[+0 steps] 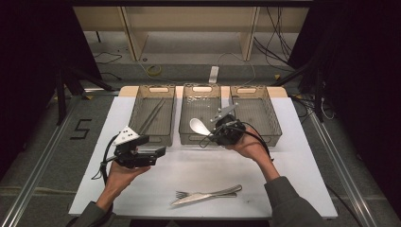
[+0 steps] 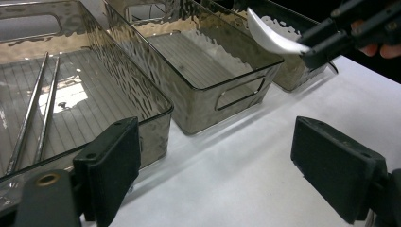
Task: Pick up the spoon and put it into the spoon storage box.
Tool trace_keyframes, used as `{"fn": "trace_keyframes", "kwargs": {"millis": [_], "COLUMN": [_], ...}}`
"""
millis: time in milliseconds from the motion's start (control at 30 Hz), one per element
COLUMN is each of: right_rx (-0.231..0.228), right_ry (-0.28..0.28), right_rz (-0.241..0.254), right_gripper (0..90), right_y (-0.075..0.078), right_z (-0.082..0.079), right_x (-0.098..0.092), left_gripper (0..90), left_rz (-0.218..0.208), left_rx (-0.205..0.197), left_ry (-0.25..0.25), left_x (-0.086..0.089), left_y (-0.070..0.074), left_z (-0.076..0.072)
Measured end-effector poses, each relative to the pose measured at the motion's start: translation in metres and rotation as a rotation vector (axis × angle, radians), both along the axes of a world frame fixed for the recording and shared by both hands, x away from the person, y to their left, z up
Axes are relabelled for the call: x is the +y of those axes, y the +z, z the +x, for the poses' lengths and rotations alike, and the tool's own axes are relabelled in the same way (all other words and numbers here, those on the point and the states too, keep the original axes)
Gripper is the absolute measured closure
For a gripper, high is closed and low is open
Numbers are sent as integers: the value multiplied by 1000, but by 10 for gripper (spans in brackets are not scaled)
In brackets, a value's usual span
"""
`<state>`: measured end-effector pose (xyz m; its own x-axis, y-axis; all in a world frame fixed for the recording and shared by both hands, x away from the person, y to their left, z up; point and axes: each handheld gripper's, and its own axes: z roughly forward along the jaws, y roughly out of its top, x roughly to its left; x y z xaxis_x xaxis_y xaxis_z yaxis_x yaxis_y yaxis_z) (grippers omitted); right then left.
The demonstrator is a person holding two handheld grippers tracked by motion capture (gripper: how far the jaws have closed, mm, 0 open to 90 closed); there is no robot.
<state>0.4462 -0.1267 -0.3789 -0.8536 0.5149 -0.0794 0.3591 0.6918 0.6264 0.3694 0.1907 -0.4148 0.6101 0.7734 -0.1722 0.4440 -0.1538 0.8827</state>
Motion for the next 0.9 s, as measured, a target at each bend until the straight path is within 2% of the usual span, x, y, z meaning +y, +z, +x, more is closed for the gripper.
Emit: {"fn": "trace_keyframes", "kwargs": {"millis": [333,500,700,833,900], "right_rx": [-5,2,12,23,33], "right_ry": [-61,-108,-153,-184,-206], "right_rz": [2,8,16,-9,-5], "right_gripper": [760,760,759,758,758], "right_y": [7,8,5,1,-1], "right_z": [31,43,54,63,66], "right_x": [13,19,24,27,28], "left_gripper": [164,164,164,164,164], "left_rz": [-3,-5,-11,-10,-10], "left_rx": [-9,-11,-16,-19,-18], "left_ry": [6,7,11,9,10], "left_x": [-1,0,0,0,0], "left_y": [0,1,1,1,1], "left_z": [0,-1,-1,-1,-1]}}
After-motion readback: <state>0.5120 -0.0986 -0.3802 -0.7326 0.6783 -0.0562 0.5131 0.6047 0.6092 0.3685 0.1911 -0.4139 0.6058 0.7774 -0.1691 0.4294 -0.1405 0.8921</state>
